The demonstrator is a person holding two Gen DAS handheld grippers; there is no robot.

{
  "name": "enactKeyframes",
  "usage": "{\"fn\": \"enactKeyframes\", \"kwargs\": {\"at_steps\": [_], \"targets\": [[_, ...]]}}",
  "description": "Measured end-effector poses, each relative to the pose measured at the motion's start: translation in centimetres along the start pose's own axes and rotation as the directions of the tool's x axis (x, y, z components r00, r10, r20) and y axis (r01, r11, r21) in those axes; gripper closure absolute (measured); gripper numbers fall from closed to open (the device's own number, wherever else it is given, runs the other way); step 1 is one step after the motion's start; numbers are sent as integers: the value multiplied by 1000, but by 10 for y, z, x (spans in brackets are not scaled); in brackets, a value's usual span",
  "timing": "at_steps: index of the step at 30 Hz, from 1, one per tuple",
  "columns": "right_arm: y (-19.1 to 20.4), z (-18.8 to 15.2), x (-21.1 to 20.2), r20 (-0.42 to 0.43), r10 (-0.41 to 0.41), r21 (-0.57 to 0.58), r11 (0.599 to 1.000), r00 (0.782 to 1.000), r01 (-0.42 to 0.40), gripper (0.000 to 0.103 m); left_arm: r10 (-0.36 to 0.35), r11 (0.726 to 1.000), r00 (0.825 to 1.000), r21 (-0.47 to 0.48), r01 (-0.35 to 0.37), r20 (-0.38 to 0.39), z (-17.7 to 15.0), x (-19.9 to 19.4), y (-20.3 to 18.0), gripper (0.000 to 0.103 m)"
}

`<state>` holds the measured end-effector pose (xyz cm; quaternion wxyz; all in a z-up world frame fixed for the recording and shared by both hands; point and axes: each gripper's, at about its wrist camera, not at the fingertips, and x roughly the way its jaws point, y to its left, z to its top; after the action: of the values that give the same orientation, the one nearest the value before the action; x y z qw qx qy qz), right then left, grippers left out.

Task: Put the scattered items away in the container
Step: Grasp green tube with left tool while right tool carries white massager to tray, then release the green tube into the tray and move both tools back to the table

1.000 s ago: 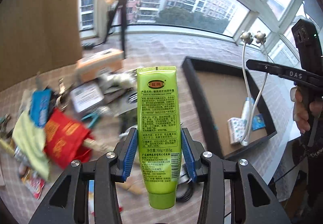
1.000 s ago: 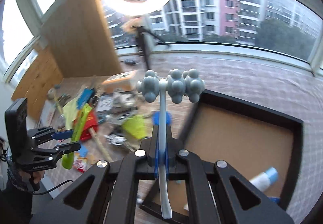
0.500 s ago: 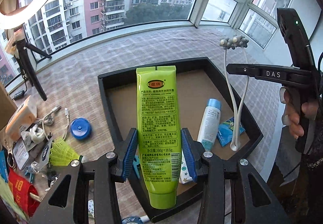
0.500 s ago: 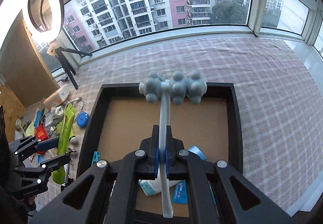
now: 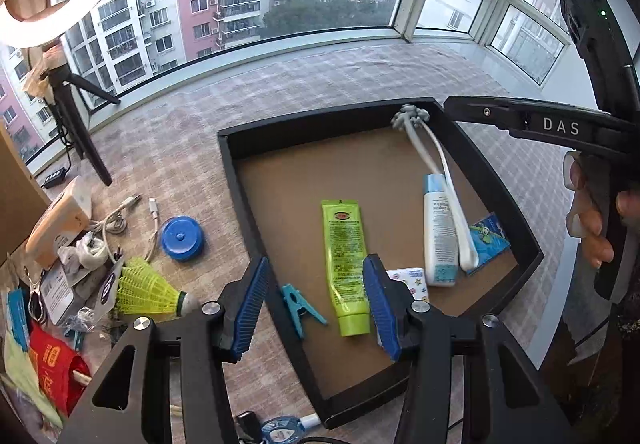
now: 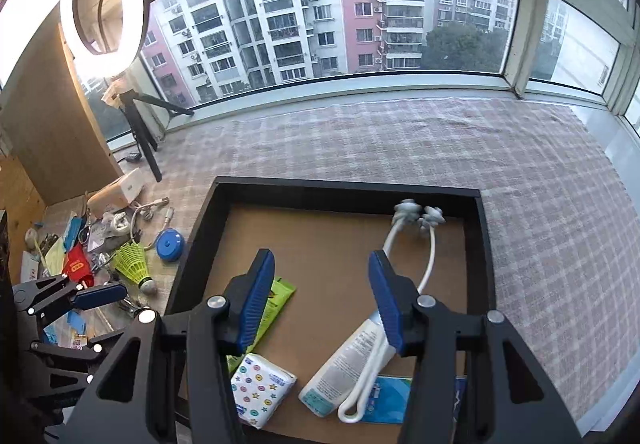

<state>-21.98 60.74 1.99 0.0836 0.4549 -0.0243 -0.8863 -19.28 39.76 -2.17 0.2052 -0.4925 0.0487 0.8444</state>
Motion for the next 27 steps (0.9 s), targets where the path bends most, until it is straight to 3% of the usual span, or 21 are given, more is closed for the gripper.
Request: {"fn": "enactKeyframes", "kwargs": {"at_steps": [10, 15, 21, 25, 27], "targets": [[108, -1, 44, -112, 134, -217, 964, 985, -156, 55, 150, 978, 987, -140, -157, -57, -69, -31, 117, 56], [157, -5, 67, -176, 175, -283, 934, 969, -220, 55, 250, 934, 962, -235, -269, -111, -123, -52, 187, 56], [203, -7, 92, -232, 195, -332, 905, 953, -266, 55, 287, 853, 941, -398, -337, -180, -175, -75, 277, 56], [225, -12, 111, -286, 195, -356, 887, 938, -293, 55, 310, 841, 925, -390, -375, -220, -182, -74, 316, 56], [233, -14, 119, -306, 188, -373, 878, 933, -299, 55, 295, 845, 925, -388, -369, -239, -179, -68, 332, 56]]}}
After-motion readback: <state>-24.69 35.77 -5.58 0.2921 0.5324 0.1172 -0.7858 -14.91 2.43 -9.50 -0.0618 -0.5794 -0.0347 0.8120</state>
